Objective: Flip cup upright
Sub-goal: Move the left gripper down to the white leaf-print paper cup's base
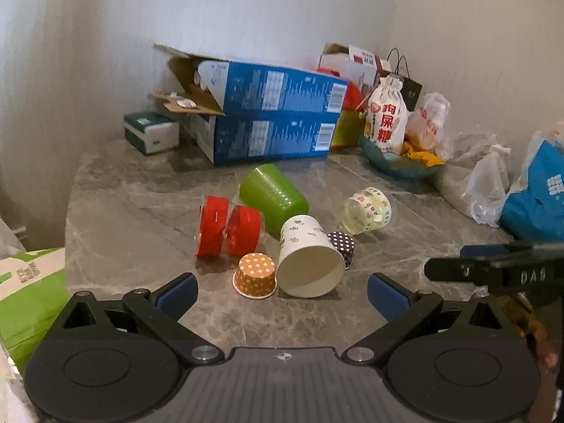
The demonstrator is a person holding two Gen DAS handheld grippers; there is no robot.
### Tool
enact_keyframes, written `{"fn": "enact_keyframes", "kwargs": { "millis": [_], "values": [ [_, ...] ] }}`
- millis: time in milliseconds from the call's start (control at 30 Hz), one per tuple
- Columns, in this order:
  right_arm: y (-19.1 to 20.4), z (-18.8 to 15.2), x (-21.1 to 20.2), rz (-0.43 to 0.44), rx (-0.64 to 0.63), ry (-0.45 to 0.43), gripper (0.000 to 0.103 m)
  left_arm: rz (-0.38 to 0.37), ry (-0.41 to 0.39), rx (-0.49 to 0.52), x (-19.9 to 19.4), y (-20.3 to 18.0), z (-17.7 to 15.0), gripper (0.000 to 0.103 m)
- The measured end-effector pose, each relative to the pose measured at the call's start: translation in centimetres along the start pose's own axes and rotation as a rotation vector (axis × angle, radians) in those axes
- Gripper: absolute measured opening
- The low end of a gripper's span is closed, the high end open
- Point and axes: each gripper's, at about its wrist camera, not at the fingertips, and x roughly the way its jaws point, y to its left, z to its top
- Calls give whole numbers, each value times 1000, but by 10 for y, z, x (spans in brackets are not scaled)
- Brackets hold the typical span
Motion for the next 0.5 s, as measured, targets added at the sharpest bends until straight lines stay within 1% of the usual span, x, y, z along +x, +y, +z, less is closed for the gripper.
{"fn": "enact_keyframes", "kwargs": {
  "millis": [167, 267, 333, 433, 500],
  "values": [
    [-9, 3, 7, 8, 16, 18, 102, -48, 58, 9, 14, -3, 29, 103],
    [-16, 6, 9, 14, 22, 19, 102, -75, 119, 4, 29, -10, 47, 102],
    [-21, 7, 9, 22, 30, 20, 102, -77, 175, 4, 45, -16, 61, 98],
    [-31, 6, 8, 29, 33, 17, 102, -68, 283, -13, 75, -25, 78, 97],
    [-38, 6, 7, 27, 34, 17, 102, -57, 347, -10, 94, -33, 86, 93]
  ]
}}
